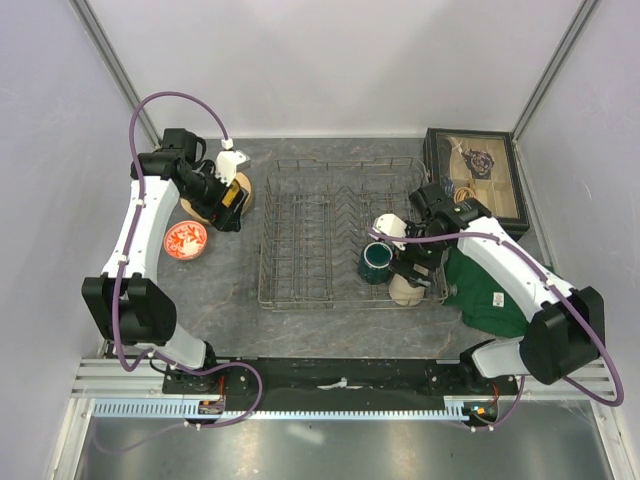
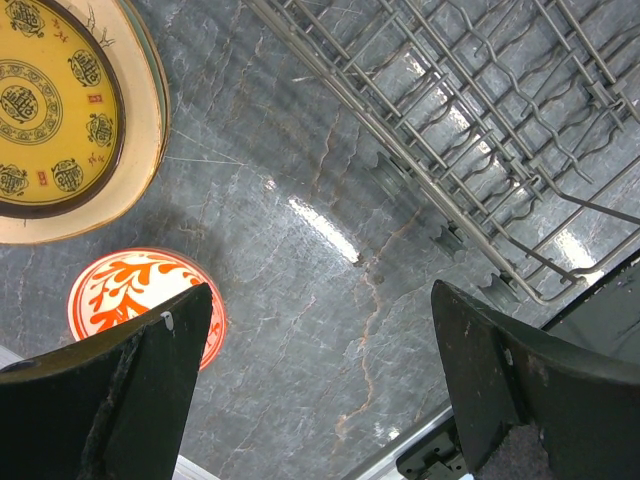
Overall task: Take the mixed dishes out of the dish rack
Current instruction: Pick up the cup from the dish rack.
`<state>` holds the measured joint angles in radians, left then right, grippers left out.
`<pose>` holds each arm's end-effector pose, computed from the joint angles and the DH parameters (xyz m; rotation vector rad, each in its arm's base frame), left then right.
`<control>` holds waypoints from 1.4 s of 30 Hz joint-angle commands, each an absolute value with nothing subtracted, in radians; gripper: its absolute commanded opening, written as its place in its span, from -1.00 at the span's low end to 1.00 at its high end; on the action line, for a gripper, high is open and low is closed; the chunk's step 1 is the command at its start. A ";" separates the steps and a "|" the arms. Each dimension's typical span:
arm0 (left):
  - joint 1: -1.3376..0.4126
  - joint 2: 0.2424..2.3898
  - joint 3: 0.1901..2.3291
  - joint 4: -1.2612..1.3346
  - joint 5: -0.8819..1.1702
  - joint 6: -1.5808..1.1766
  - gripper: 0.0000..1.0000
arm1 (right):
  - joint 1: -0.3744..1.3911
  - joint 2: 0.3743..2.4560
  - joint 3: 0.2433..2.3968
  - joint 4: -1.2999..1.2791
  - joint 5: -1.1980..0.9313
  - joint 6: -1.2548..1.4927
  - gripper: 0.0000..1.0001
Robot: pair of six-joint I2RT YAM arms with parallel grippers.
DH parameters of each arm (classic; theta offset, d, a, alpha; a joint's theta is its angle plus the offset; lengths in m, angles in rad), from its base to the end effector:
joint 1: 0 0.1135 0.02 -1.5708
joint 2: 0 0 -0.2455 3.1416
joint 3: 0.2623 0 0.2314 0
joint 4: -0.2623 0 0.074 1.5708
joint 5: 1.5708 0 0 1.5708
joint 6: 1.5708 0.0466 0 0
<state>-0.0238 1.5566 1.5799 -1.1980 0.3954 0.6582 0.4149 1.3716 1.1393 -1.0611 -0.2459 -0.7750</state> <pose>0.2832 -0.0247 0.3162 0.9779 2.4399 -0.3355 0.2108 0.1053 0.2464 -1.6169 2.3027 0.2717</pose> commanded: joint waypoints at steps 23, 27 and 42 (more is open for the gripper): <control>-0.029 1.522 1.583 -1.172 0.402 0.631 0.93 | 0.411 1.358 1.428 -1.275 -0.235 -0.833 -0.14; -0.031 1.480 1.566 -1.125 0.491 0.621 0.93 | 0.410 1.347 1.522 -1.299 -0.238 -0.819 -0.16; -0.123 1.255 1.433 -0.717 0.753 0.424 0.93 | 0.403 1.324 1.655 -1.051 -0.586 -0.556 -0.26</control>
<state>-0.1093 1.3075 1.4685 -0.9005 0.6392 0.5304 0.4091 1.3560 1.6539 -1.2007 -0.4358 -0.6682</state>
